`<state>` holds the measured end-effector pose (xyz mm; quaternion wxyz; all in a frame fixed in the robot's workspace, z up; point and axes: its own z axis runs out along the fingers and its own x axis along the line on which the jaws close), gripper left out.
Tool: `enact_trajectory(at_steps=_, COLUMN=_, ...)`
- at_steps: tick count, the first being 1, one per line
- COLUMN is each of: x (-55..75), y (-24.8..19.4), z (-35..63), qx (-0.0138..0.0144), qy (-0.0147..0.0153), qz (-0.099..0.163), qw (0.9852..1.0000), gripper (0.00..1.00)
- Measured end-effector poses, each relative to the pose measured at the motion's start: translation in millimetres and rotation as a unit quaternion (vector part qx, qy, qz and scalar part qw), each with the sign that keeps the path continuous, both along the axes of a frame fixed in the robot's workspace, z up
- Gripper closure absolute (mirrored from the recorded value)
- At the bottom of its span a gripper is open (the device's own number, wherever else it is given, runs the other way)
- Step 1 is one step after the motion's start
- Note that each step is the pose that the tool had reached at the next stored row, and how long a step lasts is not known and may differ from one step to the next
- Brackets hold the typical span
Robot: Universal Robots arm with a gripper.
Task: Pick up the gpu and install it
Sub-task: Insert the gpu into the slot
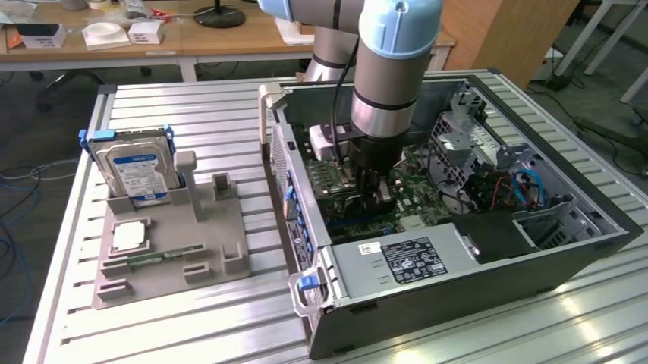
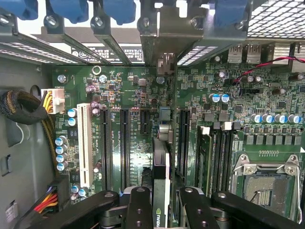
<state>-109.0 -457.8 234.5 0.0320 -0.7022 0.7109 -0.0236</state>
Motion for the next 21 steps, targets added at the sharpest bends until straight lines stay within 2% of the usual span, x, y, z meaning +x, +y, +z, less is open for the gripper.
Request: enact_trajectory(at_steps=21, x=-0.4, y=0.0, z=-4.7, qx=0.0, qy=0.0, qz=0.0, qw=1.0, gripper=0.73)
